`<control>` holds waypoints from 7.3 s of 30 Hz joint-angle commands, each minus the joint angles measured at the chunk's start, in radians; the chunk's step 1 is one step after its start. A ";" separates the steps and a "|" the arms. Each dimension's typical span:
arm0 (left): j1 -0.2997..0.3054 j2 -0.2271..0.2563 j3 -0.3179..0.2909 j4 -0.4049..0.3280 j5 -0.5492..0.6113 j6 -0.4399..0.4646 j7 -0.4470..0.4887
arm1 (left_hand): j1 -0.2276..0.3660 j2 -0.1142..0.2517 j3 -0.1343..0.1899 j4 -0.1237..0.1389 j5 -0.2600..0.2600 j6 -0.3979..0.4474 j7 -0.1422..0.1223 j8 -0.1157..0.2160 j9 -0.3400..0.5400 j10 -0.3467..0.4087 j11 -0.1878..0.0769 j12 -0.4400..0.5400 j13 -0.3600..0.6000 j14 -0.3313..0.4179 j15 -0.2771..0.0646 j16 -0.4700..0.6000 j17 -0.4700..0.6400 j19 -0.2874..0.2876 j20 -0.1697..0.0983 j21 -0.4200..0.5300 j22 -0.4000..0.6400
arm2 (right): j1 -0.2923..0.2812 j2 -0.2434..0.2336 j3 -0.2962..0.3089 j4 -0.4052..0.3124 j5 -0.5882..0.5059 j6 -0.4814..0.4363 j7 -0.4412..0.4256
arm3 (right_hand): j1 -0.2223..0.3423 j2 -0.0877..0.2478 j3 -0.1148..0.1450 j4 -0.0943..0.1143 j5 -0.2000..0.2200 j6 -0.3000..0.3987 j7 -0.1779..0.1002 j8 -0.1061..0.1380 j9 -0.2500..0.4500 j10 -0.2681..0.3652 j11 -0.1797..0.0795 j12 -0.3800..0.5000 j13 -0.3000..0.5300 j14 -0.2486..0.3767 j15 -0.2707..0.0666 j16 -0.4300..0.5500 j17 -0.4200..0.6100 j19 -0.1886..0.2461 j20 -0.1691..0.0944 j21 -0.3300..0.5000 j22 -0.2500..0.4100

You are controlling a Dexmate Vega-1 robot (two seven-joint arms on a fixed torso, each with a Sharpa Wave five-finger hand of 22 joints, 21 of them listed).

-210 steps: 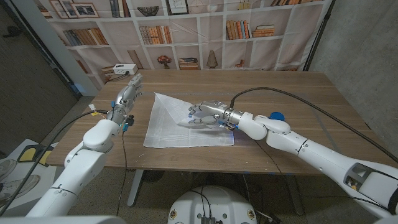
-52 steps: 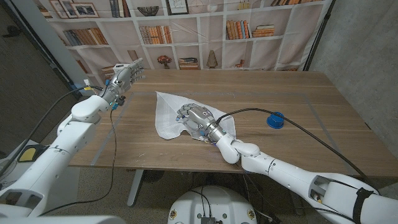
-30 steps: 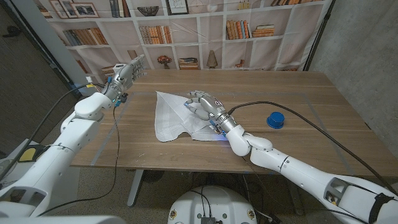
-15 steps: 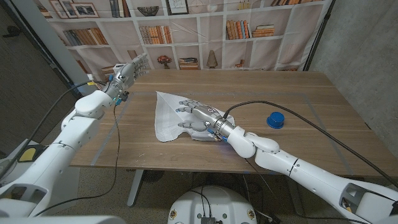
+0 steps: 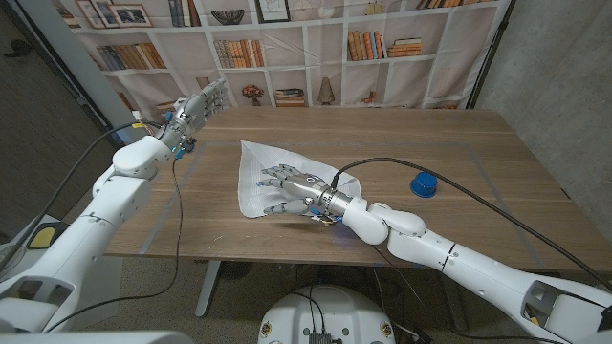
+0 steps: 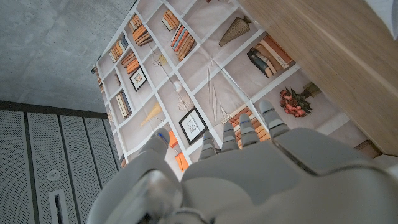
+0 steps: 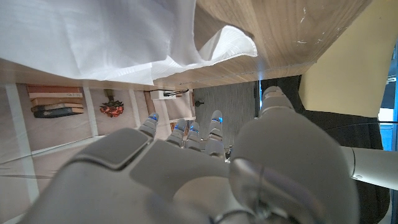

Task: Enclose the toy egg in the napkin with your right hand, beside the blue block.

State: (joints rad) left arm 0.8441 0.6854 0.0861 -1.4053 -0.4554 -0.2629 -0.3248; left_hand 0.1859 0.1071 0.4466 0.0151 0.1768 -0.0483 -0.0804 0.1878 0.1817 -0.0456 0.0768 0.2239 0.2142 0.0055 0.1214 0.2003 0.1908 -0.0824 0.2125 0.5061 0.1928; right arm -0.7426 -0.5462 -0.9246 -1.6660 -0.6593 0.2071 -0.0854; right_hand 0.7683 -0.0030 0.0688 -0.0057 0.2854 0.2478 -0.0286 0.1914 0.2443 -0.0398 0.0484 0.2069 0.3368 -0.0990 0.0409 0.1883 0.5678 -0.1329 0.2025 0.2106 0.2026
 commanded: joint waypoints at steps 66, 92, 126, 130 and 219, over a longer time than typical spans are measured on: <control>-0.020 -0.001 0.012 0.057 -0.024 -0.016 -0.026 | -0.011 -0.001 0.010 -0.002 0.004 0.001 -0.005 0.000 0.000 0.001 0.005 0.006 0.002 0.000 0.007 0.001 0.003 0.007 0.000 -0.012 0.004 | 0.136 0.210 -0.168 0.514 -0.114 0.053 -0.269 | 0.264 0.150 0.086 -0.141 0.024 0.716 0.033 0.197 -0.045 0.511 -0.110 0.216 -0.041 0.413 -0.161 0.133 -0.050 0.321 -0.130 0.119 -0.015; -0.029 -0.007 0.015 0.049 -0.021 -0.007 -0.021 | -0.014 -0.001 0.012 -0.004 0.004 0.001 -0.004 0.001 0.000 0.001 0.007 0.006 0.002 -0.001 0.005 0.001 0.003 0.008 0.000 -0.016 0.005 | 0.078 0.213 -0.062 0.453 -0.039 -0.008 -0.530 | 0.286 0.193 0.132 -0.083 0.009 0.751 0.046 0.276 0.036 0.584 -0.185 0.233 -0.032 0.462 -0.252 0.134 -0.027 0.379 -0.246 0.126 -0.014; 0.081 -0.012 -0.029 -0.116 -0.011 0.092 0.127 | -0.015 -0.001 0.015 -0.007 0.004 0.002 -0.004 0.001 0.000 0.001 0.003 0.006 0.002 0.002 0.004 0.002 0.003 0.010 0.000 -0.020 0.005 | 0.092 0.133 0.070 0.304 0.081 -0.047 -0.440 | 0.275 0.178 0.154 -0.049 0.016 0.732 0.036 0.344 0.100 0.586 -0.180 0.241 -0.007 0.468 -0.246 0.107 -0.017 0.379 -0.229 0.121 -0.013; 0.128 -0.009 -0.052 -0.161 -0.016 0.116 0.159 | -0.016 -0.001 0.016 -0.007 0.004 0.001 -0.004 0.001 0.000 0.000 0.004 0.005 0.002 0.002 0.005 0.002 0.003 0.010 0.000 -0.021 0.005 | 0.101 0.125 0.084 0.282 0.134 -0.051 -0.348 | 0.273 0.176 0.152 -0.047 0.016 0.729 0.034 0.349 0.105 0.578 -0.177 0.238 -0.005 0.463 -0.243 0.105 -0.012 0.376 -0.226 0.119 -0.013; 0.136 -0.071 -0.023 -0.291 0.056 0.260 0.273 | -0.023 -0.004 0.021 -0.013 0.003 -0.004 -0.005 0.000 0.000 -0.003 0.004 0.005 0.003 0.001 0.007 0.001 0.003 0.010 0.000 -0.035 0.006 | 0.231 0.021 0.157 0.437 0.330 0.051 -0.375 | 0.188 0.114 0.091 -0.061 -0.050 0.220 -0.017 0.052 -0.026 0.307 -0.042 0.088 -0.039 0.333 -0.100 0.063 0.035 0.303 -0.091 0.070 -0.008</control>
State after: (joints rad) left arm 1.0117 0.6141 0.0496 -1.7423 -0.3890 0.0288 -0.0250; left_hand 0.1715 0.1032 0.4602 0.0015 0.1767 -0.0483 -0.0804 0.1878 0.1817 -0.0456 0.0768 0.2239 0.2142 0.0055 0.1214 0.2003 0.1911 -0.0788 0.2088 0.4763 0.1980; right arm -0.3224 -0.3705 -0.9308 -0.7498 -0.3160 0.3461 -0.4395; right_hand 0.9614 0.1168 0.1669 -0.0649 0.2376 0.4478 -0.0481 0.2336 0.2183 0.2529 0.0033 0.2855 0.2968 0.2199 -0.0376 0.2444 0.6033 0.1573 0.1092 0.2772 0.1948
